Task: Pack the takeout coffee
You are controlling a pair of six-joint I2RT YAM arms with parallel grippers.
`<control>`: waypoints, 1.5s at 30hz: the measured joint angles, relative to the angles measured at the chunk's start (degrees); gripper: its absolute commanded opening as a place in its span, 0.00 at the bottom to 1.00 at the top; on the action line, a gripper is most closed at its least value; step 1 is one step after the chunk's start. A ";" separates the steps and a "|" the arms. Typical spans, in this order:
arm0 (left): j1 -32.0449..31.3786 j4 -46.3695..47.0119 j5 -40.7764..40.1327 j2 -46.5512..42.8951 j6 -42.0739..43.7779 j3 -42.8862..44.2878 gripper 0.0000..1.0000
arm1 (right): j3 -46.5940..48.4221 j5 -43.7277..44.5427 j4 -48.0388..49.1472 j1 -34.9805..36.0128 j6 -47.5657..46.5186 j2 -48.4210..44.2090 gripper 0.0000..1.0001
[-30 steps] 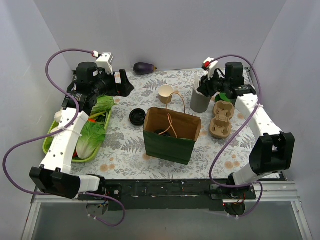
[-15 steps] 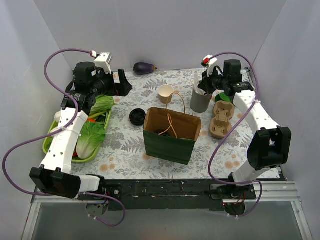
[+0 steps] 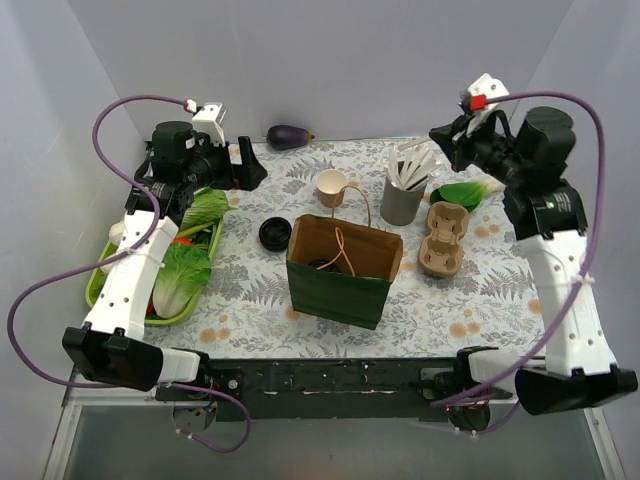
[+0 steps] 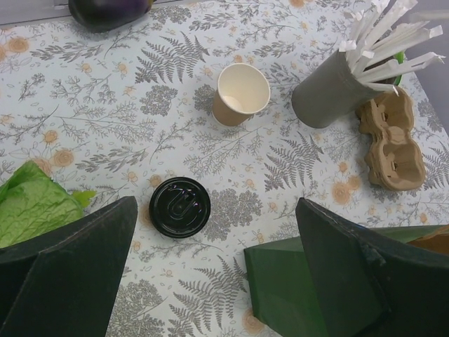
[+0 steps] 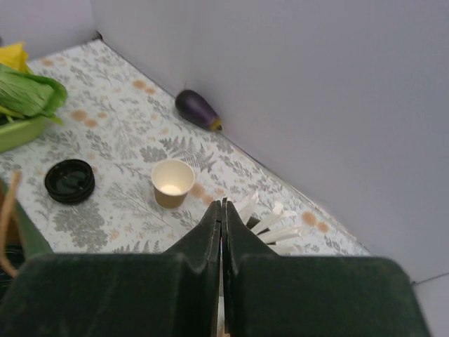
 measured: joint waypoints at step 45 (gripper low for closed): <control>0.04 1.25 -0.70 9.90 5.44 6.86 0.98 | 4.74 -17.68 -31.06 -0.02 5.92 -18.29 0.89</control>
